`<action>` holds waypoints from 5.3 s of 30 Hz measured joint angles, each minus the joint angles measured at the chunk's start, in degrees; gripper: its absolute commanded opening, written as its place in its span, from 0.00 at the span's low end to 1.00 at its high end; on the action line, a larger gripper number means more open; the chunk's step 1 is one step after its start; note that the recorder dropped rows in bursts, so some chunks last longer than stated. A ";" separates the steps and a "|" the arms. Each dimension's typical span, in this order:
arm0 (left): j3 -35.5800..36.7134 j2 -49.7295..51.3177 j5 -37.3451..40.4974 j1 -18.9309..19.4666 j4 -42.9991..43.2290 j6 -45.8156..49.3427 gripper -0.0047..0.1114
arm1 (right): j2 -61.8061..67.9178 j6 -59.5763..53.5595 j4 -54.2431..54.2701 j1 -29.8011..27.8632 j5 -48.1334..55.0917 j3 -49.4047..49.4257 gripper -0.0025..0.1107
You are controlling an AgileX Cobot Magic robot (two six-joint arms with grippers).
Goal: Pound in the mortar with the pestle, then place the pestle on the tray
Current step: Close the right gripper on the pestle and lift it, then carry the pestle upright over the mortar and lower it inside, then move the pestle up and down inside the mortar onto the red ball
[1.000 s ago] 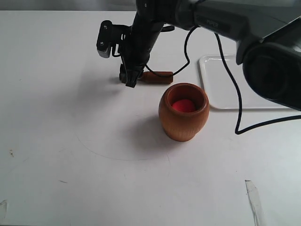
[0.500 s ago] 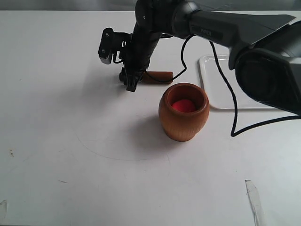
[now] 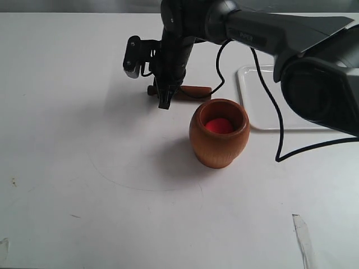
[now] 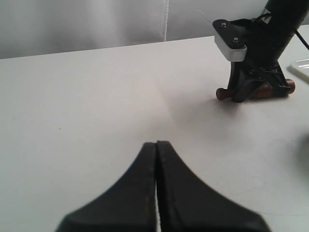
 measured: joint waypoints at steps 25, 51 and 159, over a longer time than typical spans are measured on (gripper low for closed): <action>0.00 0.00 0.00 0.00 0.00 0.00 0.04 | -21.77 18.86 -0.90 -0.31 -7.98 0.12 0.02; 0.00 0.00 0.00 0.00 0.00 0.00 0.04 | -62.20 30.49 9.89 -2.36 -78.33 70.90 0.02; 0.00 0.00 0.00 0.00 0.00 0.00 0.04 | -37.31 48.08 -14.96 -2.36 -129.62 96.75 0.02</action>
